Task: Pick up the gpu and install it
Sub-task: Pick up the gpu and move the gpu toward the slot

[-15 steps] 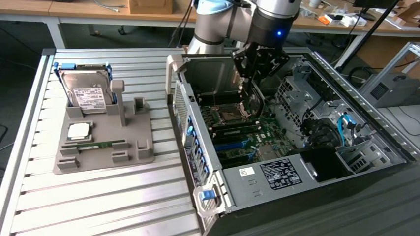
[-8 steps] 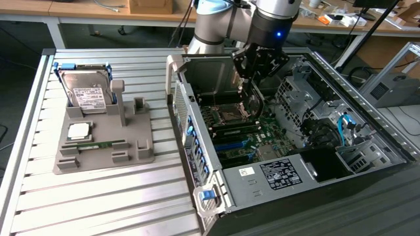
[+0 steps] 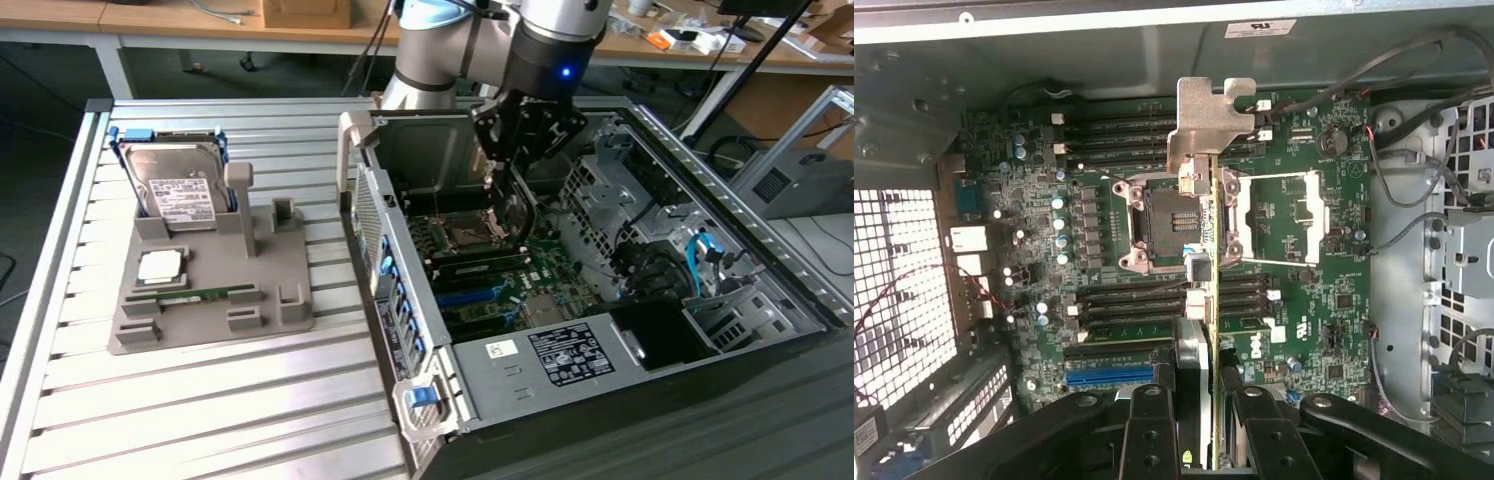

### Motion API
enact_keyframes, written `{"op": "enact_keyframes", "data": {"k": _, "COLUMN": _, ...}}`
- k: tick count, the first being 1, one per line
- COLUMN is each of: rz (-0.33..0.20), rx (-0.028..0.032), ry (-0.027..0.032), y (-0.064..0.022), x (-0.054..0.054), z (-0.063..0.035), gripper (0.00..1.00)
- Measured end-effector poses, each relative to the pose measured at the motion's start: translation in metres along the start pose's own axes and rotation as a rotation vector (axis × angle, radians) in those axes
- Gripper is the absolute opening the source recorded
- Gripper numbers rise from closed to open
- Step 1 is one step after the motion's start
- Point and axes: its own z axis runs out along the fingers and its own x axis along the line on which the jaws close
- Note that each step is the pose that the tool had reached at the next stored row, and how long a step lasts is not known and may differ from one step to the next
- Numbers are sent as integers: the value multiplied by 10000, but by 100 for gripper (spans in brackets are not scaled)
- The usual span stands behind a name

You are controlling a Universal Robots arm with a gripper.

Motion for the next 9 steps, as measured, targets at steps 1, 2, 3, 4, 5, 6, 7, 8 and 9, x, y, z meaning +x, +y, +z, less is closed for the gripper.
{"op": "enact_keyframes", "data": {"k": 1, "rz": 0, "rx": 0, "ry": 0, "y": 0, "x": 0, "z": 3, "gripper": 27}}
{"op": "enact_keyframes", "data": {"k": 2, "rz": 0, "rx": 0, "ry": 0, "y": 1, "x": 0, "z": 7, "gripper": 27}}
{"op": "enact_keyframes", "data": {"k": 3, "rz": -1, "rx": 0, "ry": 0, "y": 1, "x": 0, "z": 10, "gripper": 27}}
{"op": "enact_keyframes", "data": {"k": 4, "rz": -1, "rx": 0, "ry": 0, "y": 1, "x": 0, "z": 13, "gripper": 27}}
{"op": "enact_keyframes", "data": {"k": 5, "rz": 0, "rx": 0, "ry": 0, "y": 1, "x": -1, "z": 17, "gripper": 27}}
{"op": "enact_keyframes", "data": {"k": 6, "rz": -1, "rx": 0, "ry": 0, "y": 2, "x": -2, "z": 20, "gripper": 27}}
{"op": "enact_keyframes", "data": {"k": 7, "rz": -1, "rx": 1, "ry": 0, "y": 1, "x": -2, "z": 21, "gripper": 27}}
{"op": "enact_keyframes", "data": {"k": 8, "rz": -1, "rx": 3, "ry": 1, "y": 0, "x": -2, "z": 22, "gripper": 27}}
{"op": "enact_keyframes", "data": {"k": 9, "rz": -1, "rx": 1, "ry": 0, "y": 0, "x": -5, "z": 25, "gripper": 27}}
